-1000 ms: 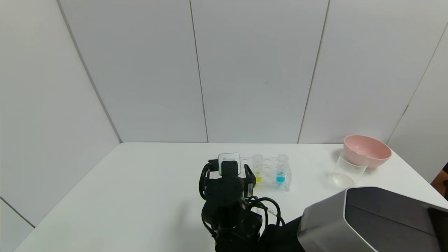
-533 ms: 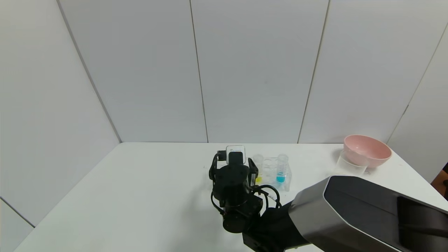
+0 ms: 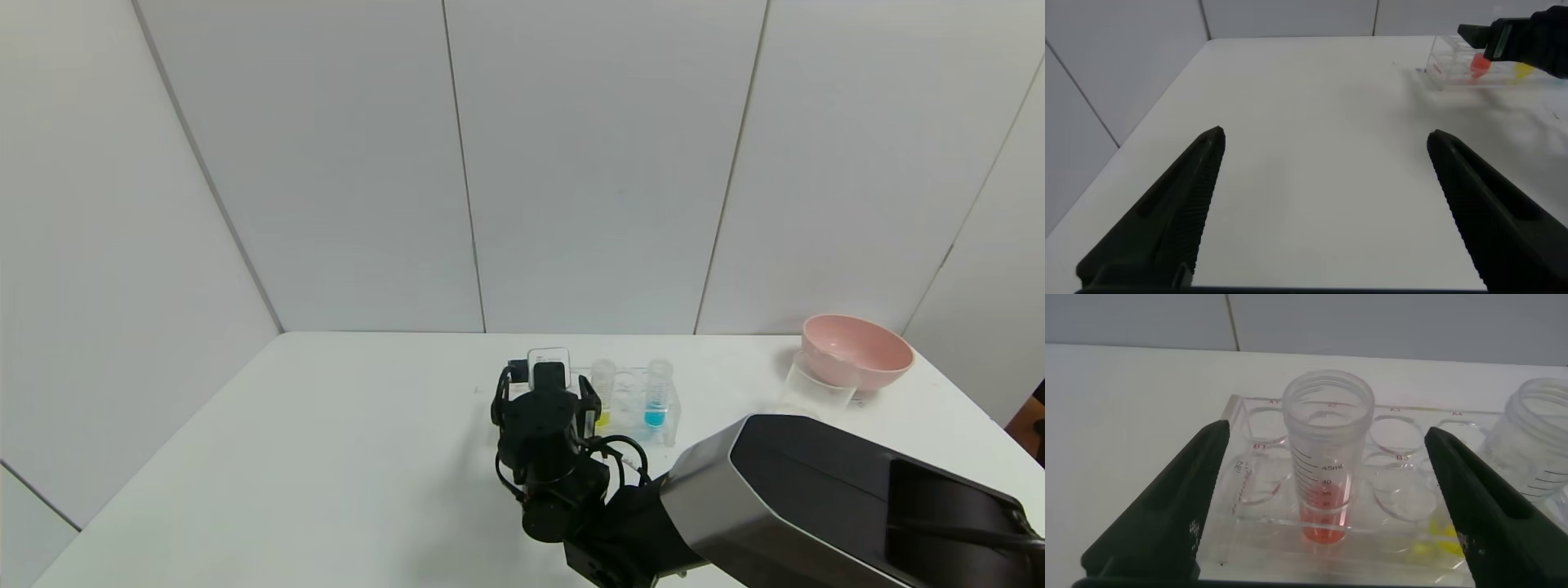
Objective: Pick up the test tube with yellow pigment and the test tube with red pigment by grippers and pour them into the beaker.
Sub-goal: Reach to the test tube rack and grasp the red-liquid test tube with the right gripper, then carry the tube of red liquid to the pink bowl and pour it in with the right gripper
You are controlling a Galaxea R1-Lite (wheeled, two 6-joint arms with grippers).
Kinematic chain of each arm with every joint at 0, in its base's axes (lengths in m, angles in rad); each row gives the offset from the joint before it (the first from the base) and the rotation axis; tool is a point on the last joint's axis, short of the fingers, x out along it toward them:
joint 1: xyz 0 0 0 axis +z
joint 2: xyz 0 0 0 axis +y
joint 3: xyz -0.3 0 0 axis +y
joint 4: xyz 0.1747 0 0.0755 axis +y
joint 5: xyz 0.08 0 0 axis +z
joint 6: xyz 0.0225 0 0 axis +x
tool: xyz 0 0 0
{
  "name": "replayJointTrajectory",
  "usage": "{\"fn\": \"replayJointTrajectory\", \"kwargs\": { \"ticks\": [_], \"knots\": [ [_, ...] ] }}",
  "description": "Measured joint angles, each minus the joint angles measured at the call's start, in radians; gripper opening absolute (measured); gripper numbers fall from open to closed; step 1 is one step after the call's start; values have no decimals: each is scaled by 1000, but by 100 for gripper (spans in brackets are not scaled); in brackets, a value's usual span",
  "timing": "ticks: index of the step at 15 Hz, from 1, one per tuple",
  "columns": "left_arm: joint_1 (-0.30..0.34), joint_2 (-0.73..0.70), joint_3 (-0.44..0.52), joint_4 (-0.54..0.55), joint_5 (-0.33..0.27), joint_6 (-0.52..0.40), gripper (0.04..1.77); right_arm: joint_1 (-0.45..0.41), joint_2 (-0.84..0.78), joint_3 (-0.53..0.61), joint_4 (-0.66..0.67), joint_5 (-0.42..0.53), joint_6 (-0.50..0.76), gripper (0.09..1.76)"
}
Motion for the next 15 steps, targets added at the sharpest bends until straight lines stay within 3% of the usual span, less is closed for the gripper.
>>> {"fn": "replayJointTrajectory", "kwargs": {
  "ticks": [2,3,6,9,10,15],
  "knots": [
    [0,0,0,0,0,0,176,-3,4,0,1,1,0,171],
    [0,0,0,0,0,0,176,-4,6,0,7,1,-1,160],
    [0,0,0,0,0,0,176,-13,7,-1,18,12,0,112],
    [0,0,0,0,0,0,176,-19,7,-2,18,23,0,79],
    [0,0,0,0,0,0,176,-19,7,-4,18,27,-1,54],
    [0,0,0,0,0,0,176,-21,6,-5,21,33,0,52]
  ]
}}
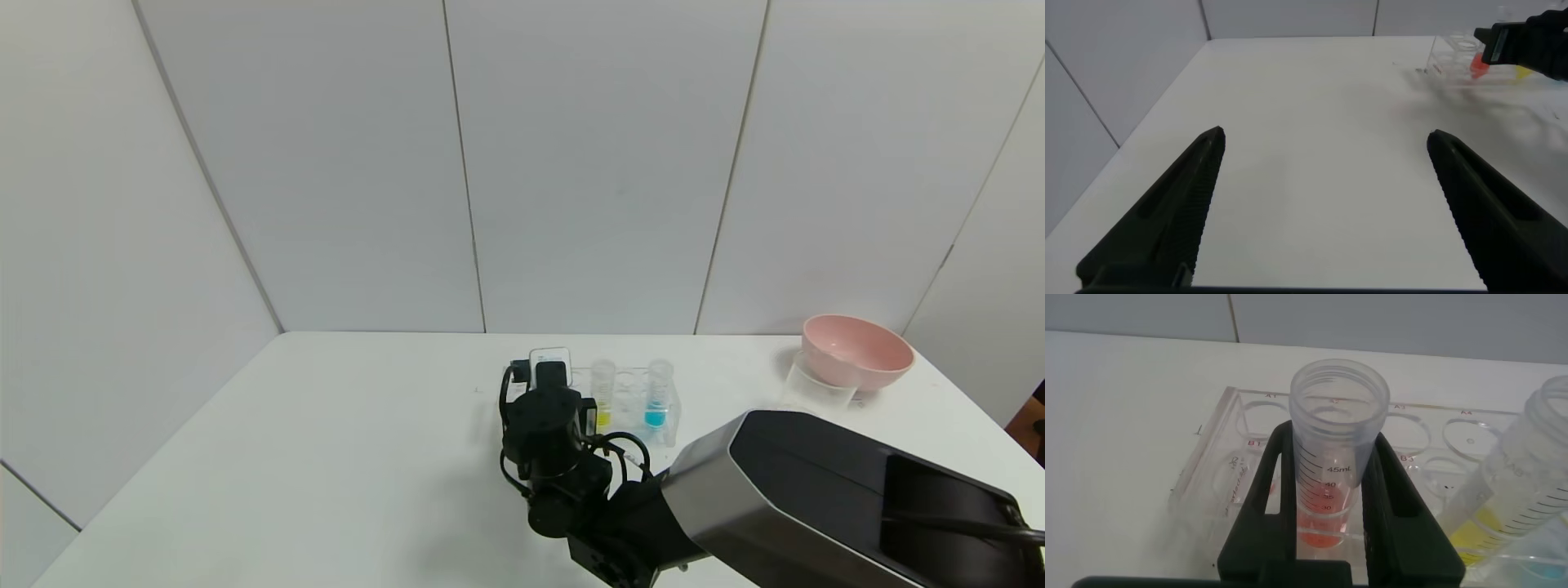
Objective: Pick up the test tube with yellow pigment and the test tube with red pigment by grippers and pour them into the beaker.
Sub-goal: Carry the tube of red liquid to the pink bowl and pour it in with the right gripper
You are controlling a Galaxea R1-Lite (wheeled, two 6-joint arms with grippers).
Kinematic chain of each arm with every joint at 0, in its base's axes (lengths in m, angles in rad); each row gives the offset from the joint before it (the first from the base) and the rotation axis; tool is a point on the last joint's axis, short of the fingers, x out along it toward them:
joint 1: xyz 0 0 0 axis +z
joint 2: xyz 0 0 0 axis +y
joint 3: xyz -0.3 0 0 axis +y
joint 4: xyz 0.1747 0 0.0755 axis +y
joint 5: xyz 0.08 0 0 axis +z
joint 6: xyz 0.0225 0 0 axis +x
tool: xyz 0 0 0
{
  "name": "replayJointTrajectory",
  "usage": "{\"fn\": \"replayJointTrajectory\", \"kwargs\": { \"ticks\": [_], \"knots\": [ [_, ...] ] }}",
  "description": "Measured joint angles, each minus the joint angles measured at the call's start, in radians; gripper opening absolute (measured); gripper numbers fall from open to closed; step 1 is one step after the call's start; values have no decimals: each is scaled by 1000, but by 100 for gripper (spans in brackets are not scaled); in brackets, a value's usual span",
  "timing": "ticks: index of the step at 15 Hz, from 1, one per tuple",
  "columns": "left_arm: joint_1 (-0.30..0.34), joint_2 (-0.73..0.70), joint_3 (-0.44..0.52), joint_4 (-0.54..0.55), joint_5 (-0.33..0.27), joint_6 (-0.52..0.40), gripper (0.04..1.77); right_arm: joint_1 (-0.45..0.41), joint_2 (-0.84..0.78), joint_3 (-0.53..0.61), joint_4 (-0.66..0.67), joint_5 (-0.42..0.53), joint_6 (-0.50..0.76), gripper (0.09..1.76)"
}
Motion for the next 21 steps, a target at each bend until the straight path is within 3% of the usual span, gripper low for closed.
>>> {"fn": "replayJointTrajectory", "kwargs": {
  "ticks": [14,21],
  "knots": [
    [0,0,0,0,0,0,176,9,-134,-3,52,2,-42,52],
    [0,0,0,0,0,0,176,38,-313,-30,71,3,-195,52]
  ]
}}
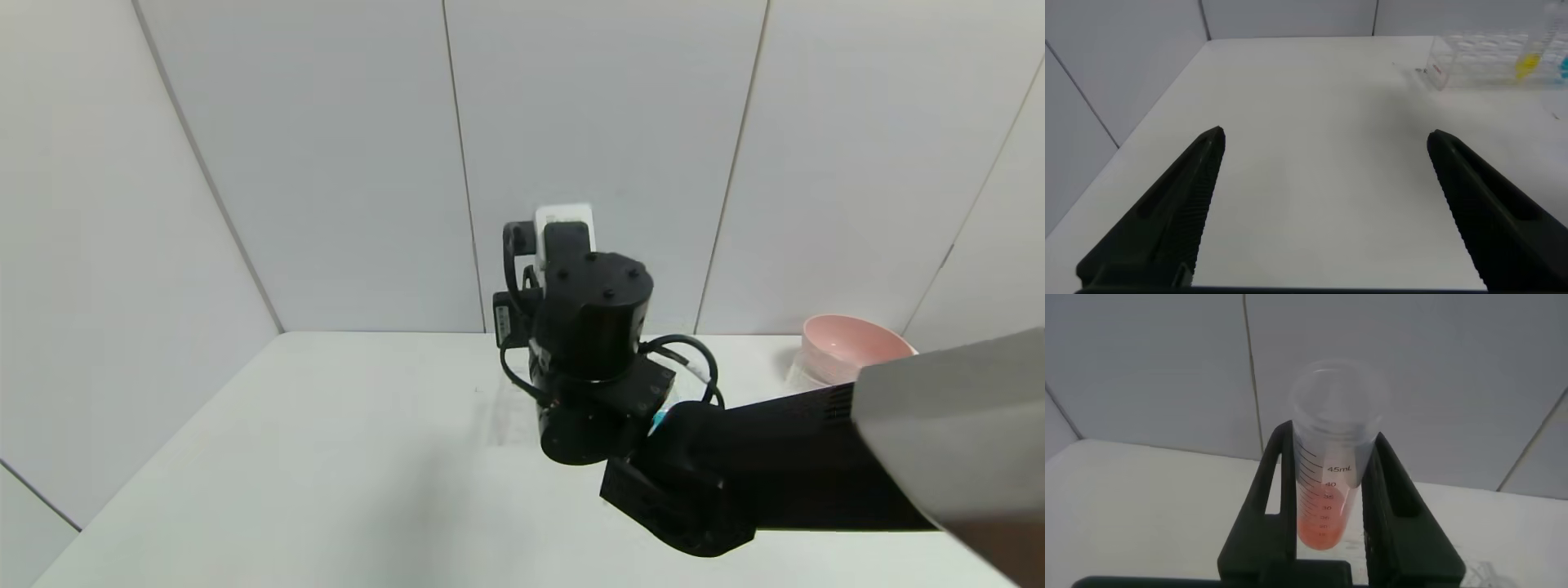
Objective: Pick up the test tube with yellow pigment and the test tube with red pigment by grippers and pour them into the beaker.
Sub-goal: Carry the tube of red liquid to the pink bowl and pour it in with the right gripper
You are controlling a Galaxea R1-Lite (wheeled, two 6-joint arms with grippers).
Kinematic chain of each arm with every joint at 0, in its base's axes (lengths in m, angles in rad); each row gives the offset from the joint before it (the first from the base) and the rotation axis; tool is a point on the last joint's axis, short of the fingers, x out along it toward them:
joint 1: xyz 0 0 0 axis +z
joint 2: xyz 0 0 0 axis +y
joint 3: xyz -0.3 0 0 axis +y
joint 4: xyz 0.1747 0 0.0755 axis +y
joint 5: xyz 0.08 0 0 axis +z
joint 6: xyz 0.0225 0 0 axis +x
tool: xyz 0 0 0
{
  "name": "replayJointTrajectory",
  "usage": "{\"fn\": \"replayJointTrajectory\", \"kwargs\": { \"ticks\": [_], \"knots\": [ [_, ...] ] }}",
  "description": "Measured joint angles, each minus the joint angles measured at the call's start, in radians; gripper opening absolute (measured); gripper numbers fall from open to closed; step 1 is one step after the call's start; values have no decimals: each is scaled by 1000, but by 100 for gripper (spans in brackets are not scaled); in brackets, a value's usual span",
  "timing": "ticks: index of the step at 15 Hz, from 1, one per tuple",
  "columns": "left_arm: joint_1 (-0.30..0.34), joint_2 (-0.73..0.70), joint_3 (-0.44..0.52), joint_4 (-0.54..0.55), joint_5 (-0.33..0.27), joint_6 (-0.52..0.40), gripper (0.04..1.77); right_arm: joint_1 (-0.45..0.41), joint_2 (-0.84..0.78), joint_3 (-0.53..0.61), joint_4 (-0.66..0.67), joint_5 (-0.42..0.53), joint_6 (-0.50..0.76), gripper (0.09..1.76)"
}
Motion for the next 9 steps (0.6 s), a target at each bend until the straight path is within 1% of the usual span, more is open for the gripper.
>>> {"fn": "replayJointTrajectory", "kwargs": {
  "ticks": [2,4,6,9],
  "knots": [
    [0,0,0,0,0,0,176,-29,-71,12,0,-3,-62,52],
    [0,0,0,0,0,0,176,-93,-149,46,-3,0,-103,52],
    [0,0,0,0,0,0,176,-175,-217,119,-4,12,-116,52],
    [0,0,0,0,0,0,176,-307,-310,271,-10,94,-114,52]
  ]
}}
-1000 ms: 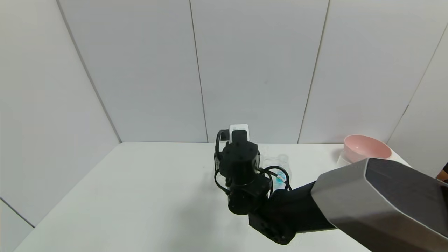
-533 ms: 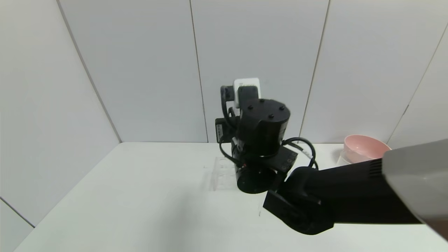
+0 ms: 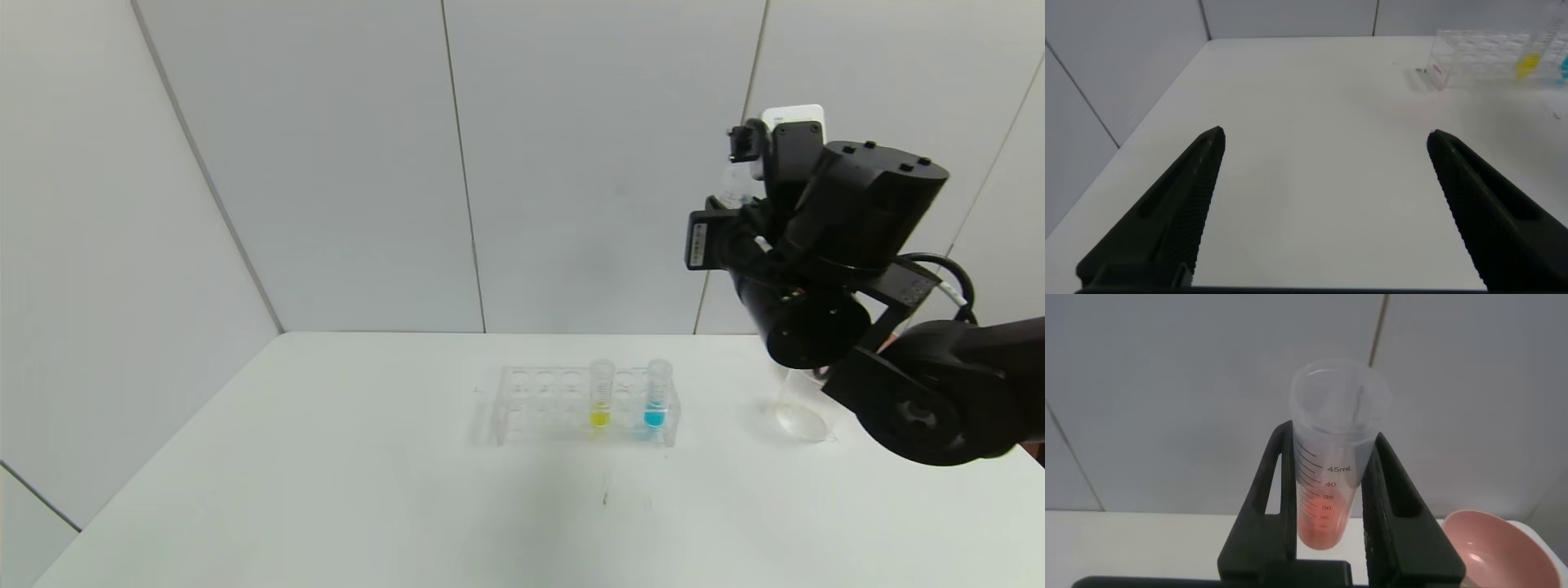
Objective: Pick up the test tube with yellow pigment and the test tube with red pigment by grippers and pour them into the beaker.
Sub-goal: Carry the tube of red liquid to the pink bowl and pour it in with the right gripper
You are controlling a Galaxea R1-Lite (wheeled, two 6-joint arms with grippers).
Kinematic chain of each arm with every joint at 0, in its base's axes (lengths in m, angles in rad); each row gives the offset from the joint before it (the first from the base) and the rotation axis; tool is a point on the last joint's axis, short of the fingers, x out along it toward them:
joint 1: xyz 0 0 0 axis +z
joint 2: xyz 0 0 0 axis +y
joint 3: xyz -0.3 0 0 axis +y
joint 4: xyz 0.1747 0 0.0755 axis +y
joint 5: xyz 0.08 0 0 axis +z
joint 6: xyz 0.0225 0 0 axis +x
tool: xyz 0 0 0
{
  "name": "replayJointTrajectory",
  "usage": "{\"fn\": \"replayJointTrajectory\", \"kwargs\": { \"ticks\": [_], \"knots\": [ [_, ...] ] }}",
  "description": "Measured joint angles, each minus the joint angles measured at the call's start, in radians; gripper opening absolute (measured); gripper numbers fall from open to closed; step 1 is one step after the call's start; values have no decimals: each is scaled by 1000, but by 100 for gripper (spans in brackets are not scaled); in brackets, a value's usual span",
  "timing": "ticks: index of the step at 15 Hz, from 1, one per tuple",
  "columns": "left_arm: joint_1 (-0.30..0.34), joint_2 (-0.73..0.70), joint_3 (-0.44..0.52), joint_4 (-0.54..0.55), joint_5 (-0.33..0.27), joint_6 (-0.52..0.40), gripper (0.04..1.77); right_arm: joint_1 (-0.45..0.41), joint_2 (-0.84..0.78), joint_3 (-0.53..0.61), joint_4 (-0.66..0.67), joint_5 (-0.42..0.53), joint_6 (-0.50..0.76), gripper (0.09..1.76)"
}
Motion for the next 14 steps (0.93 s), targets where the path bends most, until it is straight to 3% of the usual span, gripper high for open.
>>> {"fn": "replayJointTrajectory", "kwargs": {
  "ticks": [3,8,11,14],
  "knots": [
    [0,0,0,0,0,0,176,-121,-91,178,-5,151,21,52],
    [0,0,0,0,0,0,176,-395,-198,418,-12,440,24,52],
    [0,0,0,0,0,0,176,-594,-225,479,-44,645,-32,52],
    [0,0,0,0,0,0,176,-775,-209,462,-52,882,-204,52]
  ]
}}
